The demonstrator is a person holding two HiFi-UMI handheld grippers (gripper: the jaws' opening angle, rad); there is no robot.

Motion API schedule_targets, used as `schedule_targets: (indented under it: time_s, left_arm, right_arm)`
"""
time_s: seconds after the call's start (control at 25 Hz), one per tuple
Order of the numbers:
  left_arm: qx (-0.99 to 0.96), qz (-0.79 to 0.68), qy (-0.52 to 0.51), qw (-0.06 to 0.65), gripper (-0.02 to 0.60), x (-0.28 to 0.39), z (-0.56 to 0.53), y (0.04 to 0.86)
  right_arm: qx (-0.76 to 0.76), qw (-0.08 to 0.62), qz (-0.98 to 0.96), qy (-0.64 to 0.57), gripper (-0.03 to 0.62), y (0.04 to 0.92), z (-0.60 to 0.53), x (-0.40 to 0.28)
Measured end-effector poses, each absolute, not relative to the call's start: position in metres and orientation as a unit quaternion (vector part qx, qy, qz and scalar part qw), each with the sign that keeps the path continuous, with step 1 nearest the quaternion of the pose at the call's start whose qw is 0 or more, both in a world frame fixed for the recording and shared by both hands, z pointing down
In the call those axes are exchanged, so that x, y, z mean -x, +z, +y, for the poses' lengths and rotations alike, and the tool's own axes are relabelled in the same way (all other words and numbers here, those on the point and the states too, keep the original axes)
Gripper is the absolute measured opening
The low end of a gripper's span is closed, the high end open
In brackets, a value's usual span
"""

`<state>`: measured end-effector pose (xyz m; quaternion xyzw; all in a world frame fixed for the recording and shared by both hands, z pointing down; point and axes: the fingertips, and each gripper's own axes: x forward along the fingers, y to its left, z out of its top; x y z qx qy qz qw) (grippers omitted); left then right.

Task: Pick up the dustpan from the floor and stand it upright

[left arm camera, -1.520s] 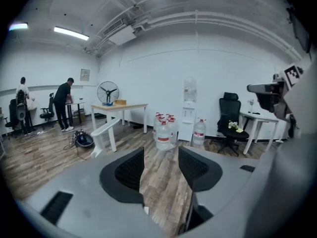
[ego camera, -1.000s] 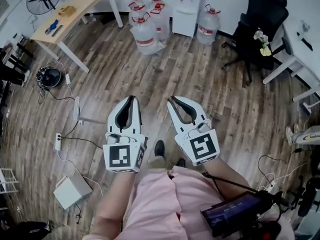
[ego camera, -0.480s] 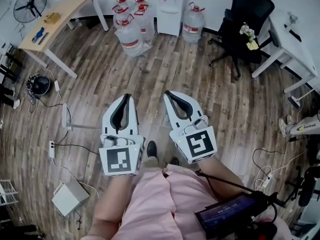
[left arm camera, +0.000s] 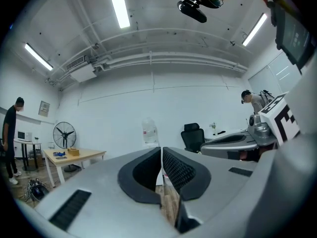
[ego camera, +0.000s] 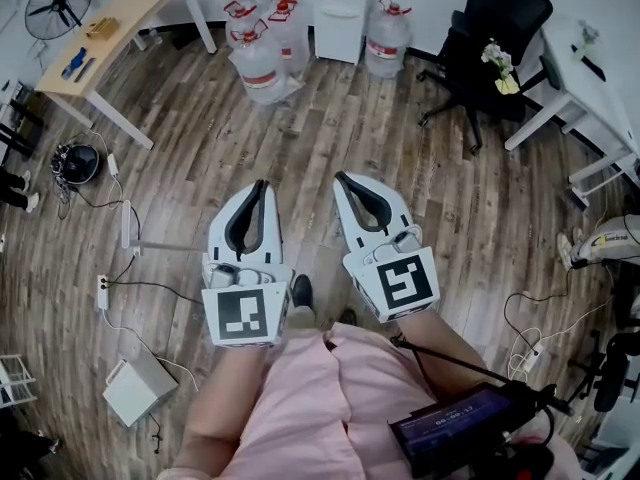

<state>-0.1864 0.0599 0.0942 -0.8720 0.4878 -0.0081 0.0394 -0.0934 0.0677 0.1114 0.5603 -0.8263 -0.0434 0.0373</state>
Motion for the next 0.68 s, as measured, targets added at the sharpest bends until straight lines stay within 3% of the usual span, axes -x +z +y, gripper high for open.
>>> schedule_targets:
  time_s: [0.68]
  left_arm:
    - [0.872, 0.487, -0.020, 0.042, 0.021, 0.1892, 0.0625, 0.1008]
  right_arm:
    - [-0.555, 0.040, -0.830, -0.043, 0.000, 0.1158, 0.0691, 0.0967]
